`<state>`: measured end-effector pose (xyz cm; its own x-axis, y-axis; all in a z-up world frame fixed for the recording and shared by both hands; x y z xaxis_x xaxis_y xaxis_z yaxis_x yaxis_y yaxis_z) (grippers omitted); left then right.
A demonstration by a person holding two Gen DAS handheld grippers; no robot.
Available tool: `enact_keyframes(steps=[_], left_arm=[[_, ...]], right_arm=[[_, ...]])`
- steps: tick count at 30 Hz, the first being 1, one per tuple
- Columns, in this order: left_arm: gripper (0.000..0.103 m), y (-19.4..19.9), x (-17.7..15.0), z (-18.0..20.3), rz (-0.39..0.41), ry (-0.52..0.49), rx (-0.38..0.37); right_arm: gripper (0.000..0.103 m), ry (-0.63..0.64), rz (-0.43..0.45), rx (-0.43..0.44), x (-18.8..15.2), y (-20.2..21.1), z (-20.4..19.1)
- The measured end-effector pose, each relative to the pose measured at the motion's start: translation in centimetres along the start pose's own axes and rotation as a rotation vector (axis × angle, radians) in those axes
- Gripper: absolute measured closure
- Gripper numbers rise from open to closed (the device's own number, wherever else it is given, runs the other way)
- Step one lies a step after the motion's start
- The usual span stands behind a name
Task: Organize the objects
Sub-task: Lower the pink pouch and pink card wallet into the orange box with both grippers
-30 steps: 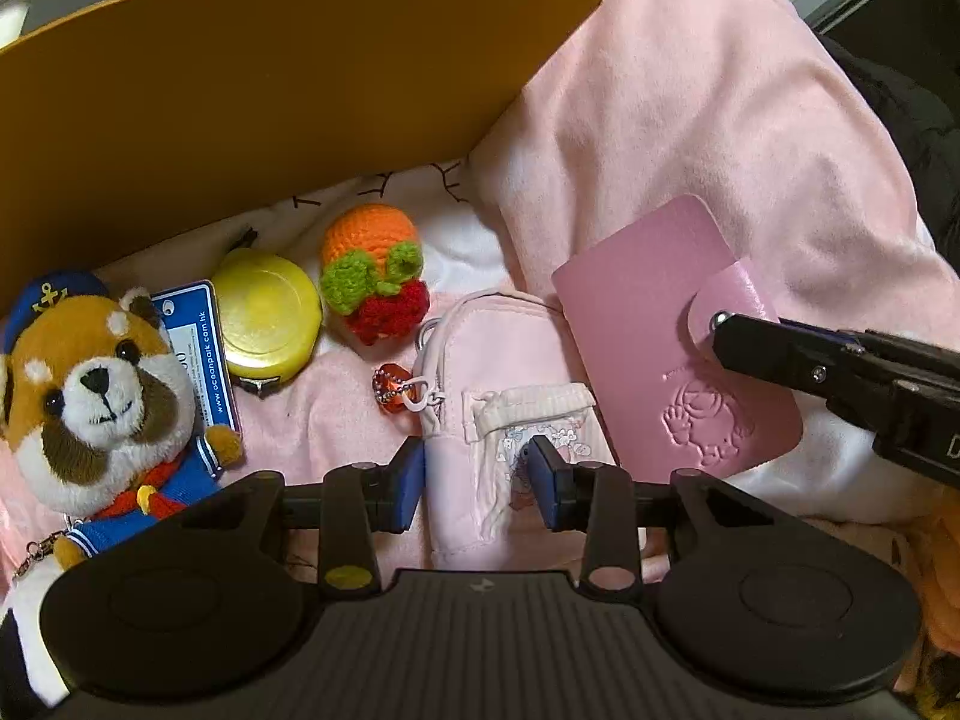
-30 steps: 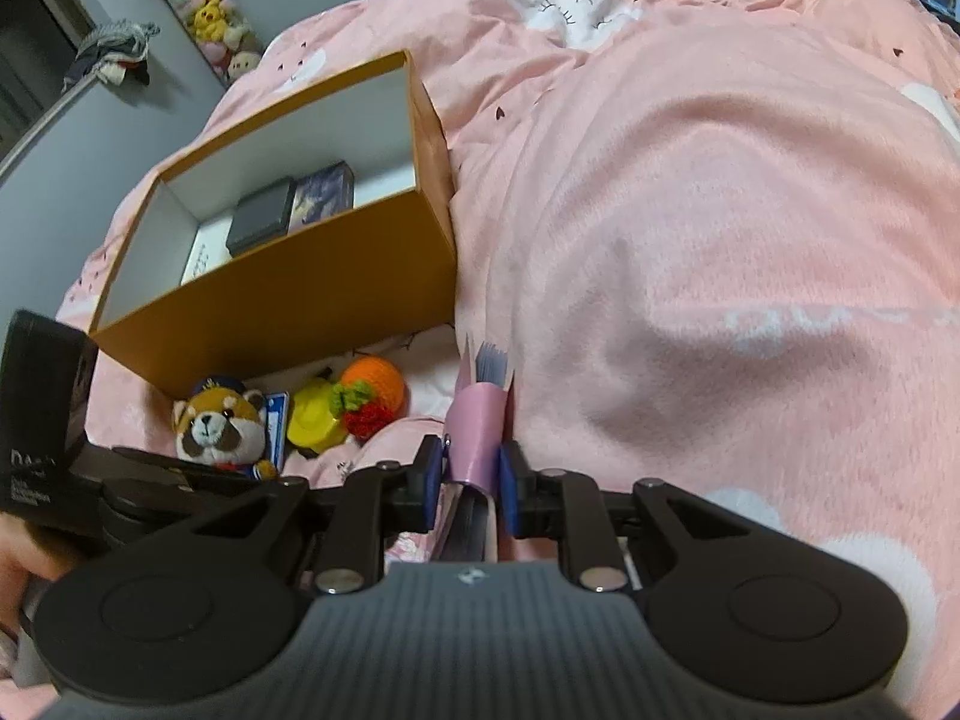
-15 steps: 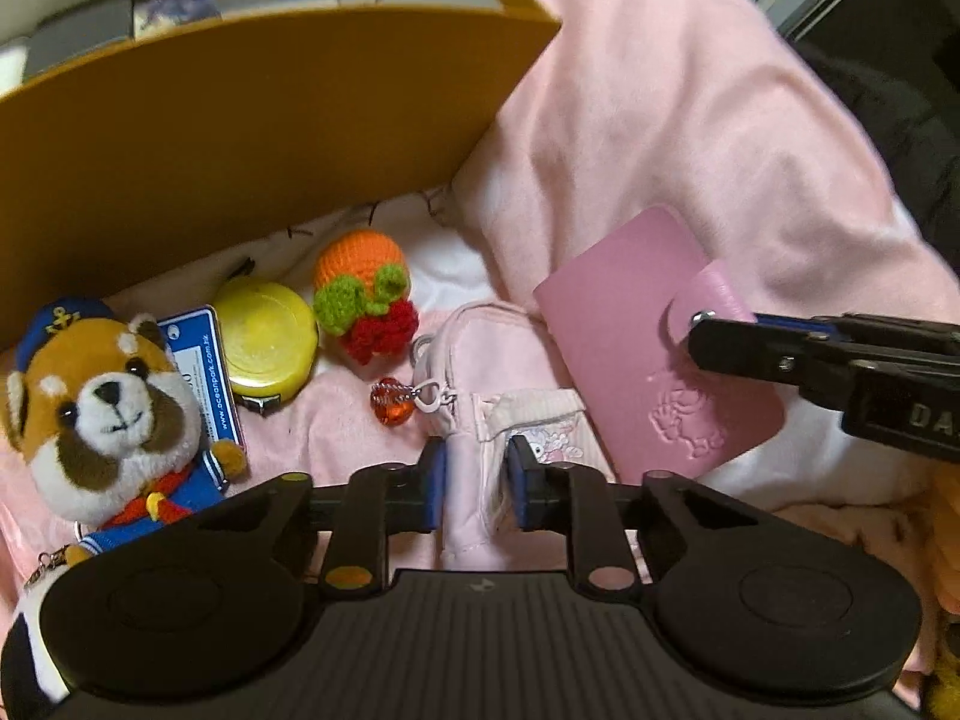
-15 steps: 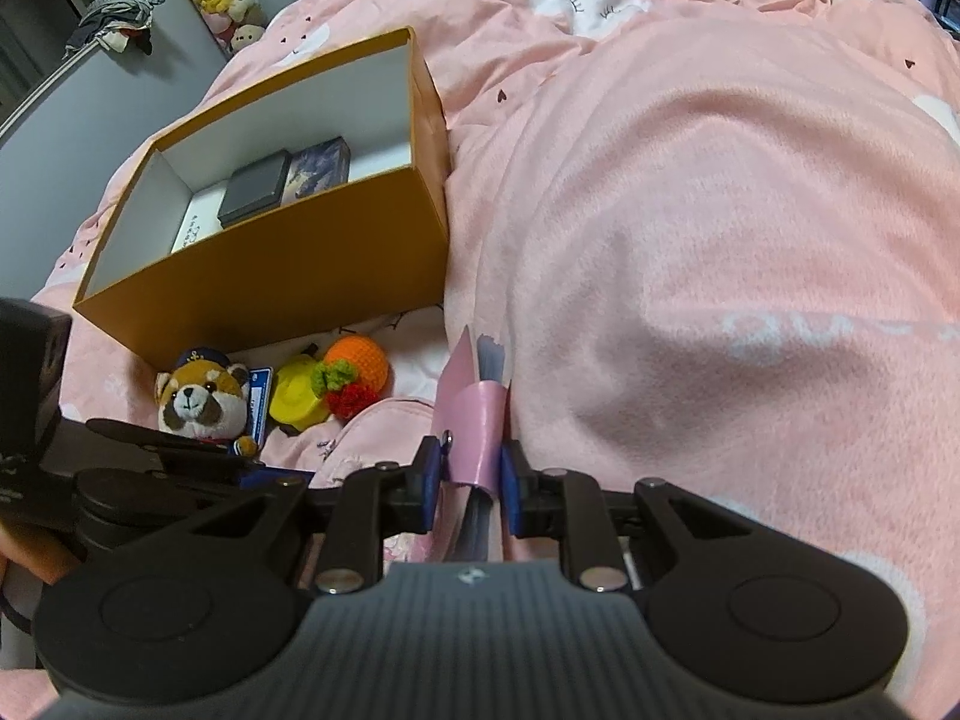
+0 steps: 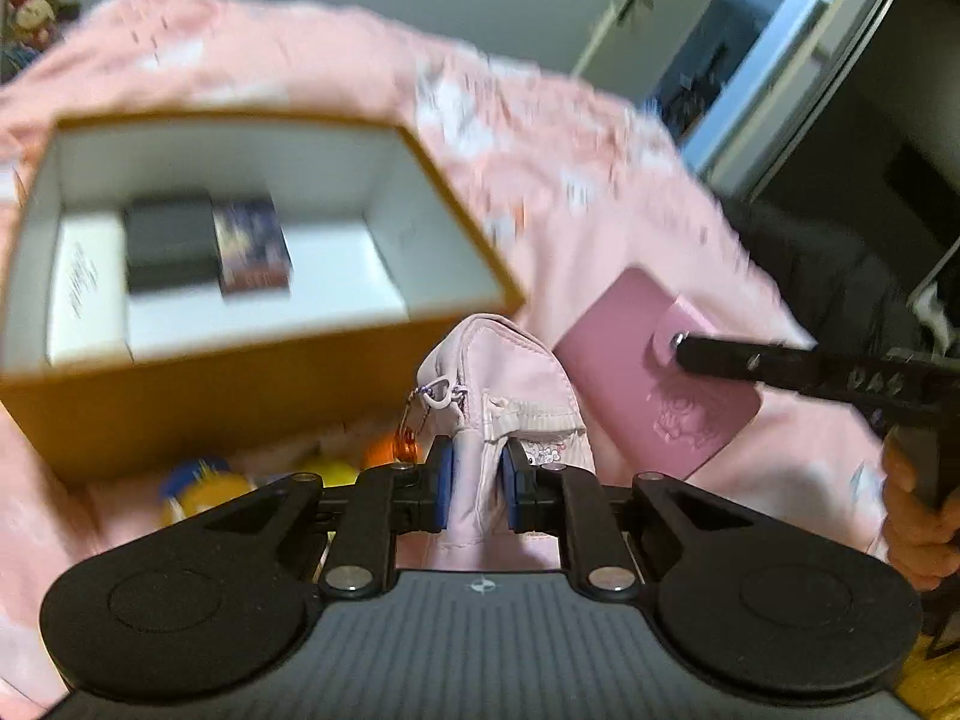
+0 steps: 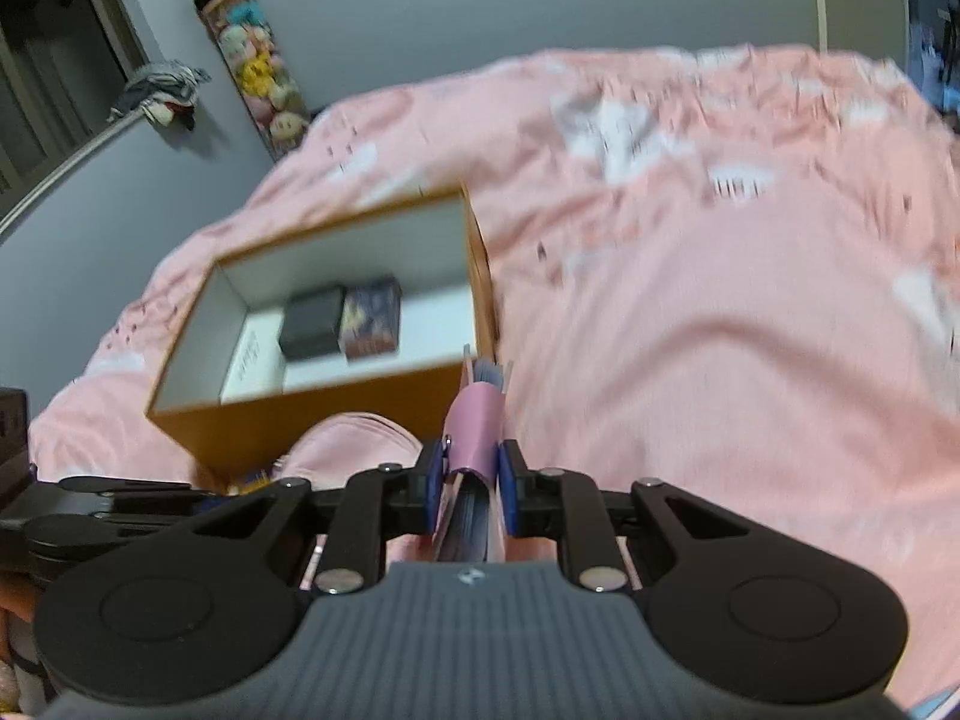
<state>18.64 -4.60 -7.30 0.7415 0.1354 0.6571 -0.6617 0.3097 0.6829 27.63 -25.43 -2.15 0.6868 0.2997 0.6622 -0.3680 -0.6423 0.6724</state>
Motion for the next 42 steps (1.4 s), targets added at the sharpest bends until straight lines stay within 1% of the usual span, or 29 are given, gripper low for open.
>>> enact_keyframes(steps=[2,4,7,11,15,21,25,30,34,38,42], left_arm=[[0.085,1.5,1.6,-0.3,0.048,0.003,0.006],[0.085,2.1,3.2,-1.2,0.083,0.010,0.024],[0.085,2.1,5.3,-2.7,0.110,0.027,0.055],[0.085,1.9,7.7,-4.5,0.128,0.061,0.061],[0.085,0.7,9.1,-6.5,0.121,0.066,0.103],[0.085,-1.3,9.5,-10.9,0.082,0.125,0.138],[0.085,-1.8,9.4,-13.2,0.077,0.168,0.150],[0.085,-2.6,9.2,-14.6,0.076,0.183,0.178],[0.085,-3.4,9.0,-15.3,0.076,0.196,0.179],[0.085,-4.0,8.5,-16.1,0.066,0.200,0.198],[0.085,-4.3,8.3,-16.6,0.059,0.217,0.187]], right_arm=[[0.083,0.019,0.021,0.006,1.3,-0.1,-0.8],[0.083,0.036,0.042,0.018,2.7,-0.3,-1.7],[0.083,0.062,0.074,0.041,4.9,-1.0,-3.3],[0.083,0.092,0.087,0.057,7.2,-3.1,-5.2],[0.083,0.124,0.062,0.045,8.5,-6.7,-6.7],[0.083,0.152,-0.012,0.001,8.7,-12.6,-7.3],[0.083,0.138,-0.054,-0.028,8.5,-15.9,-7.1],[0.083,0.120,-0.073,-0.047,8.6,-19.6,-7.7],[0.083,0.116,-0.078,-0.058,8.6,-22.1,-8.2],[0.083,0.102,-0.099,-0.055,8.4,-24.0,-8.4],[0.083,0.085,-0.126,-0.048,8.2,-25.4,-8.1]])
Point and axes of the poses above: each gripper's, at about its wrist camera, not at the fingertips, and y roughly against the way its jaws point, z to its right, x to its top, the point moved 9 cm from there along -y, roughly the way its jaws point, and after that the axes turned 6 degrees about -y, right-handed, at the moved point
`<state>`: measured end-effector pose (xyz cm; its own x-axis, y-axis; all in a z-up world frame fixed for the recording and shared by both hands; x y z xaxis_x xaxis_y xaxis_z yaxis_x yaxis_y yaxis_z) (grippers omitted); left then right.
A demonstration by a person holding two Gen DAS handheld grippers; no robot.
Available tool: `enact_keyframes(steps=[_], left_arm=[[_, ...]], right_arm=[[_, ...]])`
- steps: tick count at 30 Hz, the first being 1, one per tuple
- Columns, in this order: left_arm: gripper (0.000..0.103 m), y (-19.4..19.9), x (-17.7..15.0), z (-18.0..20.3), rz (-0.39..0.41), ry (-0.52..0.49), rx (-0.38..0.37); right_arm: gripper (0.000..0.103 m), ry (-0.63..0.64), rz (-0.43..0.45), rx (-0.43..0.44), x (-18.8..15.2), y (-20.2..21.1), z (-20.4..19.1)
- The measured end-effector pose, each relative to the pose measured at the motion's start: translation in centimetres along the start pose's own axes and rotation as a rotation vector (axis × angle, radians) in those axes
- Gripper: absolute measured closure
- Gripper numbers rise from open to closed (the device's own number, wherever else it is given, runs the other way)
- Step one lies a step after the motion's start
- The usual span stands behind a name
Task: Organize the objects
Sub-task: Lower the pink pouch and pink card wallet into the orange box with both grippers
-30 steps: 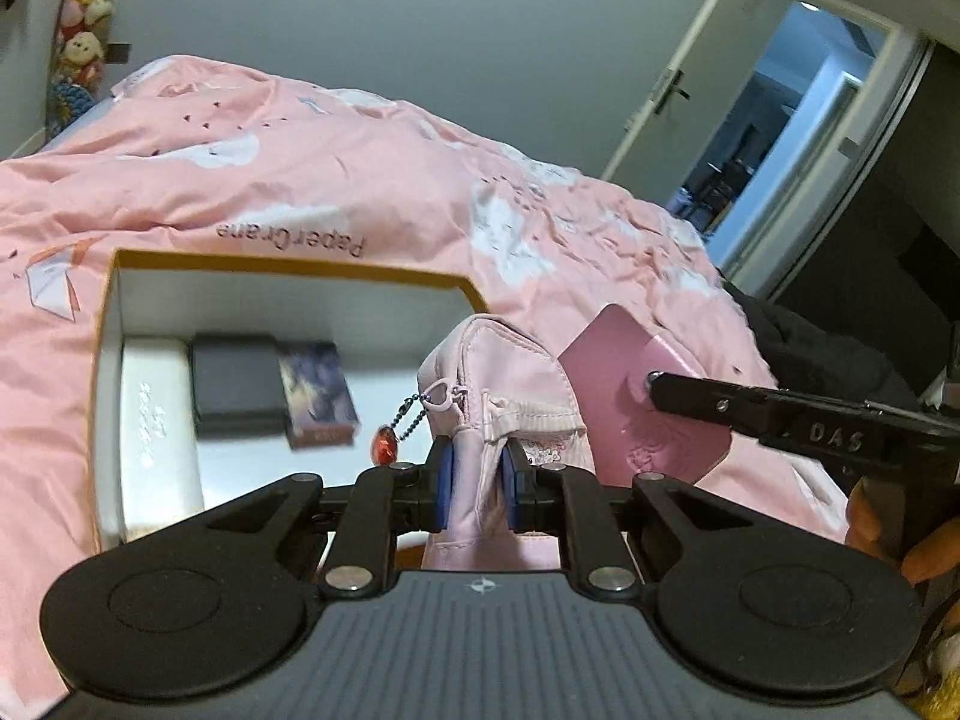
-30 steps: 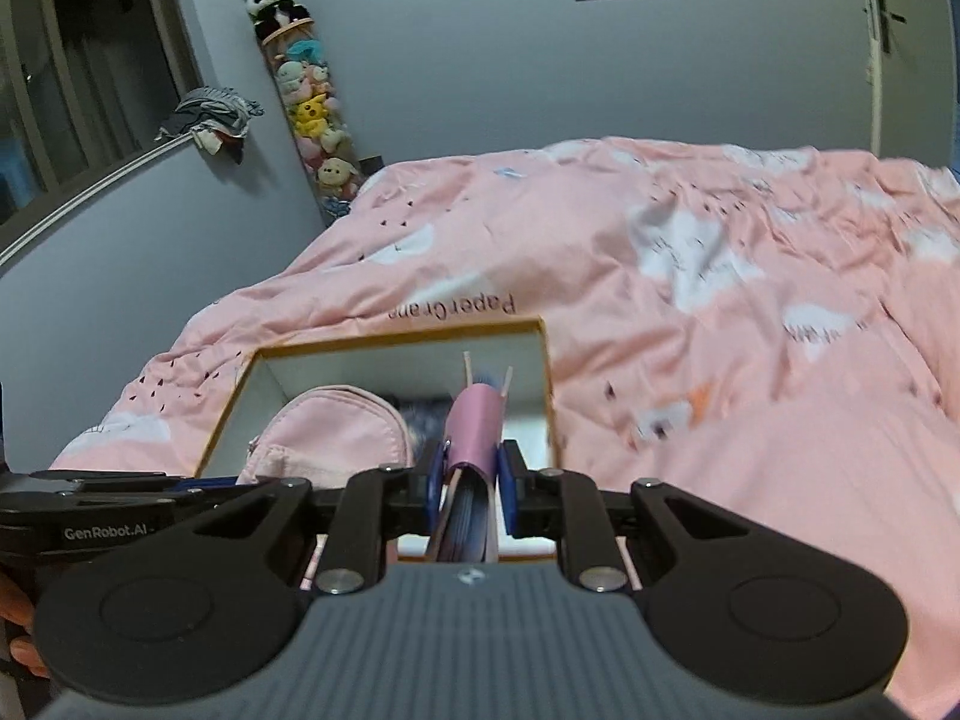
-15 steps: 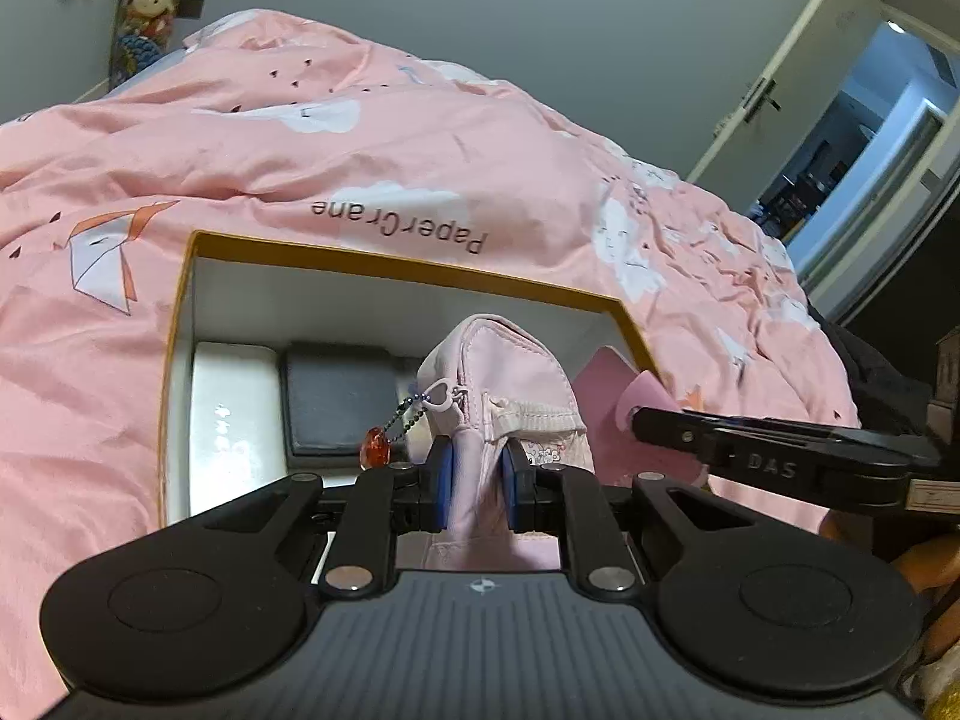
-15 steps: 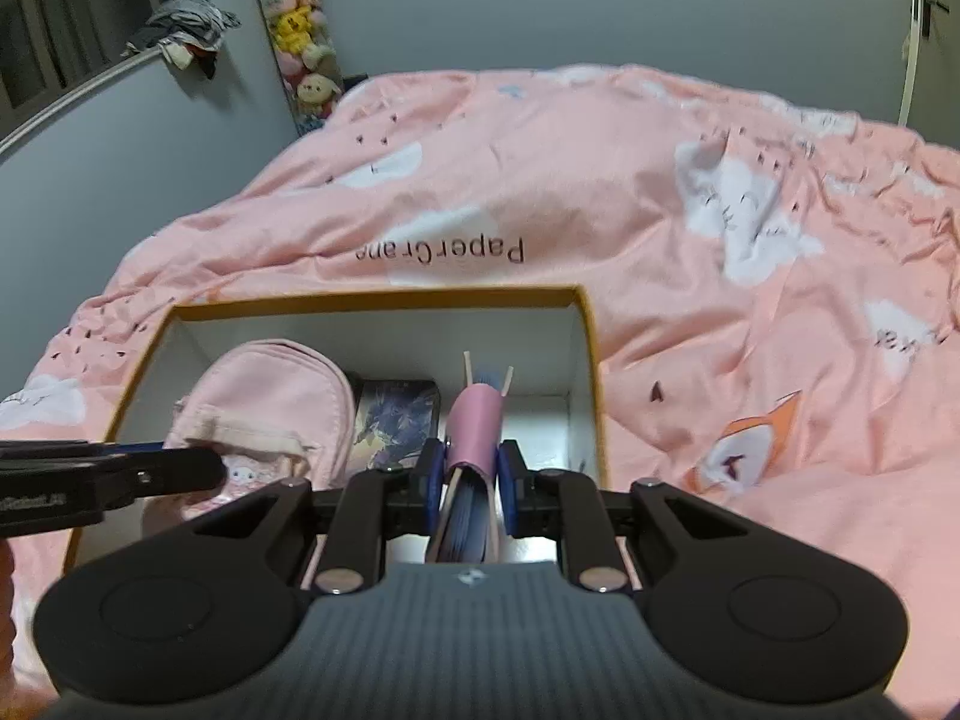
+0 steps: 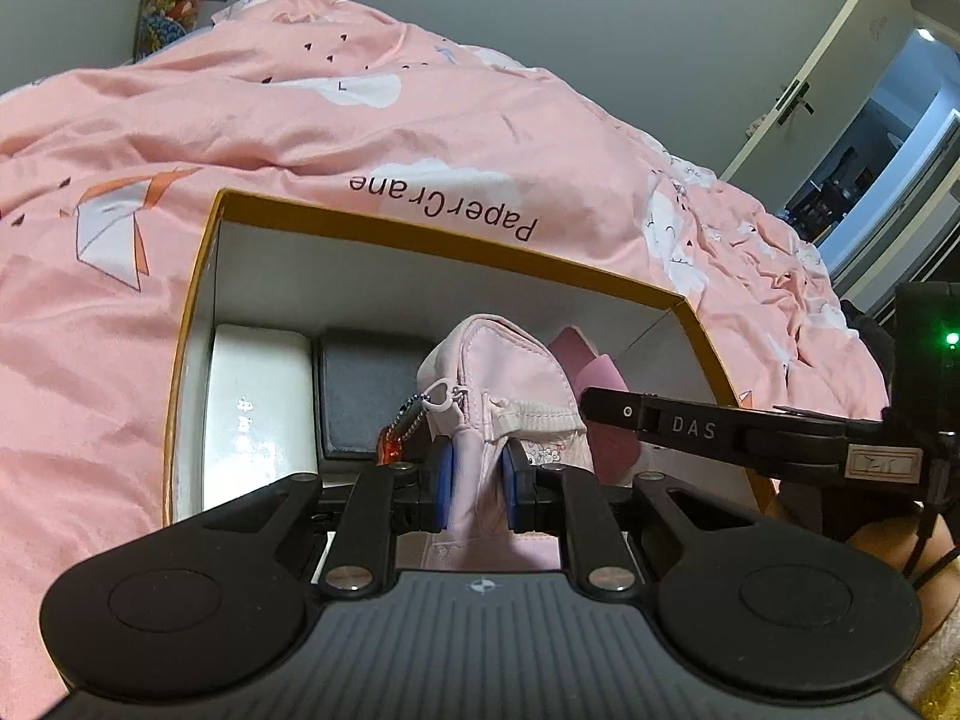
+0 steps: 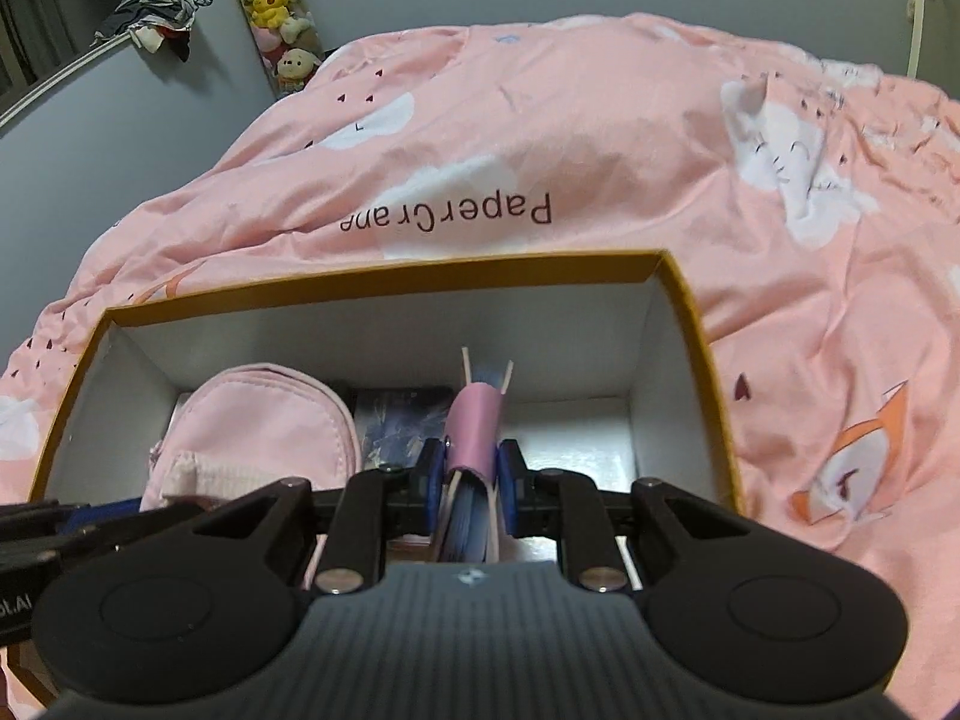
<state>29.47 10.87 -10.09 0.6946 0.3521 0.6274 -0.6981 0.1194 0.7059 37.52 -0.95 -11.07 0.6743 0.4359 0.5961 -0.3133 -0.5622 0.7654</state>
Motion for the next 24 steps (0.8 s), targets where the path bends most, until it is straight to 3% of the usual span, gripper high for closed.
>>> enact_keyframes(steps=[6,12,18,24], left_arm=[[0.084,-0.1,-0.2,-0.3,-0.006,0.011,0.001],[0.084,-0.1,-0.3,-0.3,-0.009,0.010,0.004],[0.084,0.0,-0.3,-0.1,-0.007,0.009,0.009],[0.084,0.7,-0.1,0.0,0.008,0.008,0.004]], right_arm=[[0.081,0.073,-0.046,-0.055,-0.4,-1.0,0.6],[0.073,0.281,-0.019,-0.201,-0.5,-1.5,0.3],[0.070,0.392,0.016,-0.269,-0.1,-1.4,0.4],[0.069,0.403,0.054,-0.245,0.1,0.6,0.2]])
Point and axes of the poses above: each gripper's, at about its wrist camera, not at the fingertips, and y roughly against the way its jaws point, z to its right, x to its top, the point moved 9 cm from there along -y, roughly the way its jaws point, and after that the axes turned 6 degrees about -y, right-handed, at the moved point
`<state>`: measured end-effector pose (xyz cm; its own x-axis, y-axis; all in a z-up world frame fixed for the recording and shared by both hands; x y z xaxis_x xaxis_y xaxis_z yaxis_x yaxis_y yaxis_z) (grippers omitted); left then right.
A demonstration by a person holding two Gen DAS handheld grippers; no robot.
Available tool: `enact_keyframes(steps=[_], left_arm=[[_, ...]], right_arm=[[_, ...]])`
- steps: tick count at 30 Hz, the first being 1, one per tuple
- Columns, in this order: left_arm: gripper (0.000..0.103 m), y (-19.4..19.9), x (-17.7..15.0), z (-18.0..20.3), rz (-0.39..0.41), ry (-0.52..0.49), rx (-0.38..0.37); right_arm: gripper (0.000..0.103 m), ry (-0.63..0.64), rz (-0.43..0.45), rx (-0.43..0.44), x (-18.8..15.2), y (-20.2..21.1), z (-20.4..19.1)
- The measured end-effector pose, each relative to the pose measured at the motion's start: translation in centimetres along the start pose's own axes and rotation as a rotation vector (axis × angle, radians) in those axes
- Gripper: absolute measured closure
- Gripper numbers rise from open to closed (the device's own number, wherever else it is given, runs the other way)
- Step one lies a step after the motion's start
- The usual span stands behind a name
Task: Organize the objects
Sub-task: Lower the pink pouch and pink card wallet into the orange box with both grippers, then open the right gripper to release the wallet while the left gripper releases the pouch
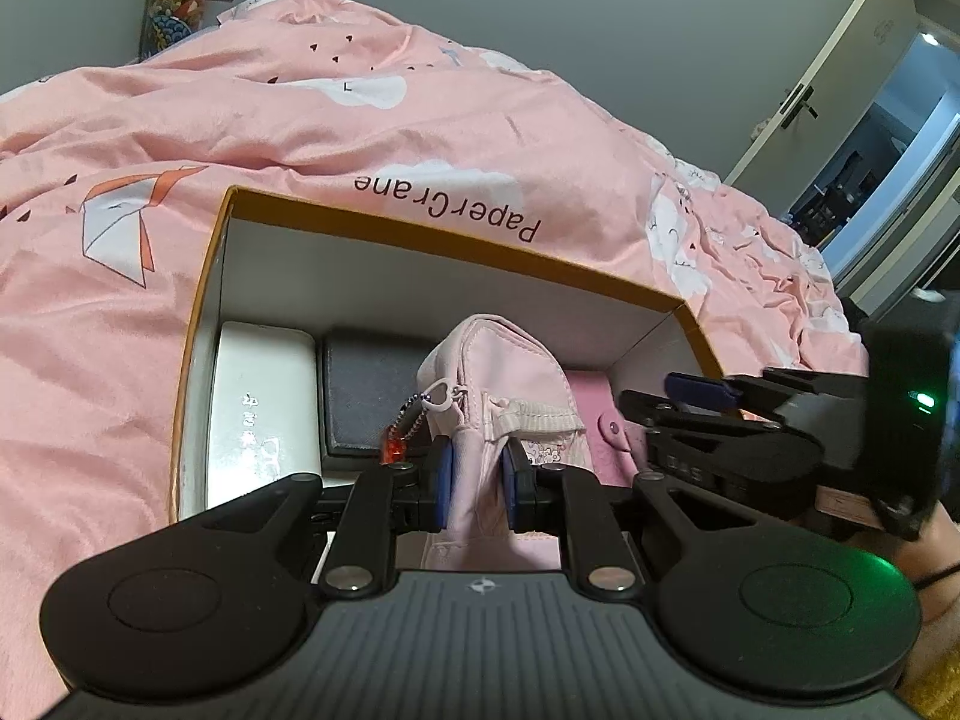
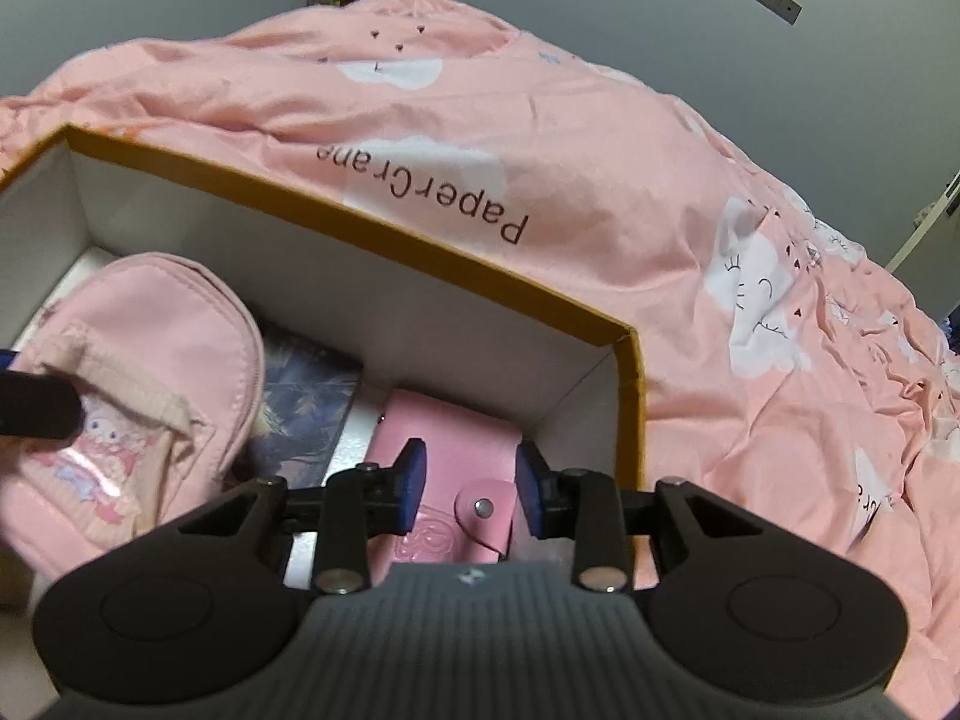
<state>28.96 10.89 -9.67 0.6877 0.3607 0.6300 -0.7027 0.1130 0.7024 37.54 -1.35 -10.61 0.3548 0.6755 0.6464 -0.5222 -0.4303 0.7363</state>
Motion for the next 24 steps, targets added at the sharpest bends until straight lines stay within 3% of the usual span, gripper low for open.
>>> enact_keyframes(steps=[6,10,12,24], left_arm=[[0.084,0.5,0.5,1.2,0.014,0.033,-0.050],[0.084,-0.5,0.7,2.7,-0.006,0.060,-0.090],[0.084,-1.4,0.7,3.6,-0.022,0.062,-0.097],[0.084,-8.0,0.6,6.2,-0.102,0.056,-0.019]], right_arm=[[0.064,-0.147,0.130,0.015,-0.4,5.2,2.5],[0.059,-0.254,0.210,-0.065,-1.1,7.2,5.4],[0.057,-0.285,0.208,-0.090,-1.7,7.2,6.5],[0.048,-0.342,0.142,-0.011,-4.0,5.3,6.6]])
Point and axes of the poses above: each gripper's, at about its wrist camera, not at the fingertips, and y roughly against the way its jaws point, z to its right, x to its top, the point moved 9 cm from there along -y, roughly the way its jaws point, and after that the axes turned 6 degrees about -y, right-handed, at the moved point
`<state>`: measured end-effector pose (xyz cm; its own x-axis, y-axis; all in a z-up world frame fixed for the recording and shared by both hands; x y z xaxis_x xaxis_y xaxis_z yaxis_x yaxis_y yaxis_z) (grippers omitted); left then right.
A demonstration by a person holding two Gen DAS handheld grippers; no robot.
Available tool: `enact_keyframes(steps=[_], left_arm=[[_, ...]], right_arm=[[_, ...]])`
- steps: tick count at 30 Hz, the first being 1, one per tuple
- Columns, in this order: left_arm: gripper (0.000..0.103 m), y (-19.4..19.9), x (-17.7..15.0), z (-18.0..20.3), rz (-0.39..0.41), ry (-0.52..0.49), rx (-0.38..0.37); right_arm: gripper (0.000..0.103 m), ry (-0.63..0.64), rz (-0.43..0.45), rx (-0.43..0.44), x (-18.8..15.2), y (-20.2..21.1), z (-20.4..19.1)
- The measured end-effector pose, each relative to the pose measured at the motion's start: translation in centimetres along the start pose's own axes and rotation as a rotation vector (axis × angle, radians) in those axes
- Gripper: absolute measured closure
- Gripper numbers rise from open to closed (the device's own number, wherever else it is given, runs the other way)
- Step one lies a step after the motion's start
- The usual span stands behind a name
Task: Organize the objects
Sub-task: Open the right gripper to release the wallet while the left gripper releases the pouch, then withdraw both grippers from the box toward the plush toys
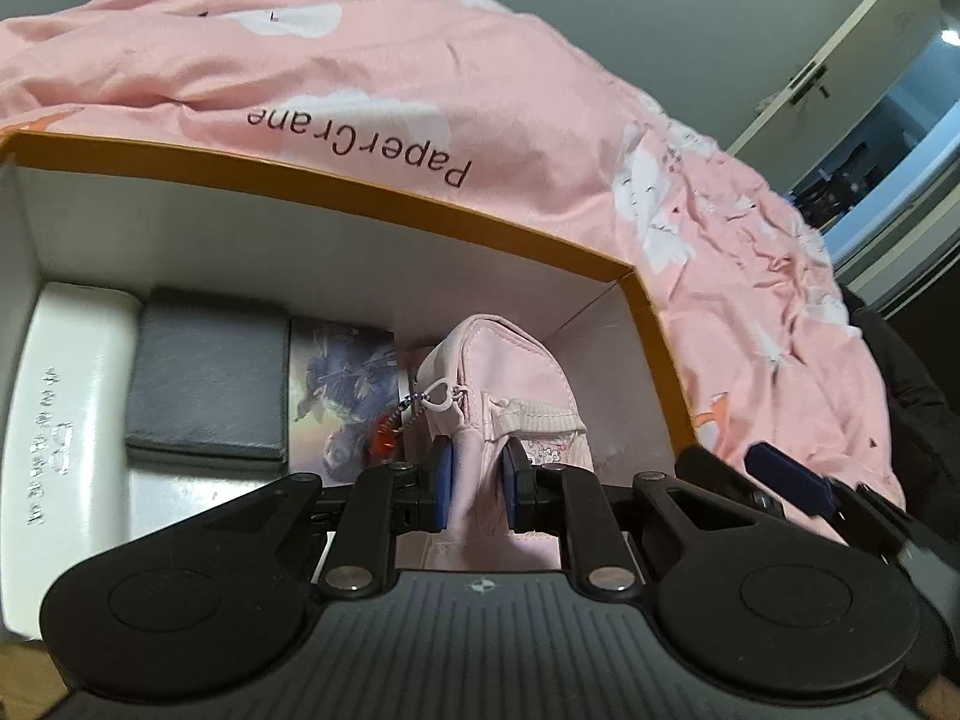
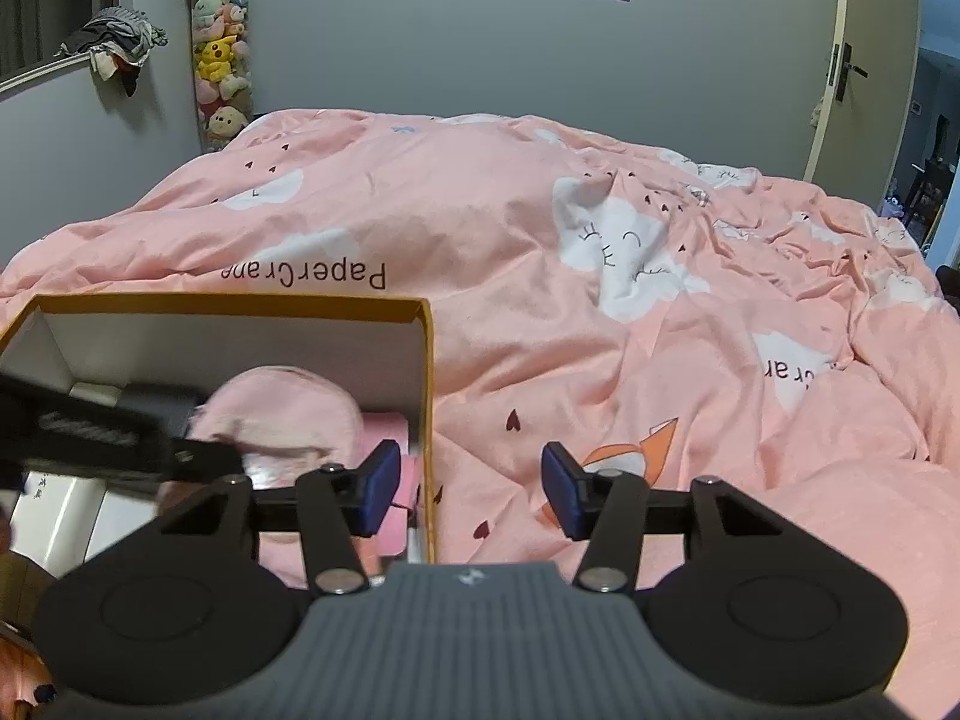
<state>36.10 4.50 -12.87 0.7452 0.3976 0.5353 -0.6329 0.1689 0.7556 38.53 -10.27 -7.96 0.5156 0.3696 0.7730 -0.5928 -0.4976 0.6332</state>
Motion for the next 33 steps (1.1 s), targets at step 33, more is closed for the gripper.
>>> enact_keyframes(steps=[33], left_arm=[[0.049,12.0,-1.7,2.8,0.297,-0.303,0.157]], right_arm=[[0.034,0.002,0.081,0.065,-0.9,6.6,-1.4]])
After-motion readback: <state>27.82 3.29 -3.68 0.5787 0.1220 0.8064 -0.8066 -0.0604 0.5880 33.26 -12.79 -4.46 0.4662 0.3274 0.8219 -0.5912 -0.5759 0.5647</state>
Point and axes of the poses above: each gripper's, at about its wrist camera, not at the fingertips, and y roughly against the way its jaws point, z to its right, x to its top, the point moved 9 cm from there along -y, roughly the way its jaws point, and after that the axes turned 6 degrees about -y, right-handed, at the moved point
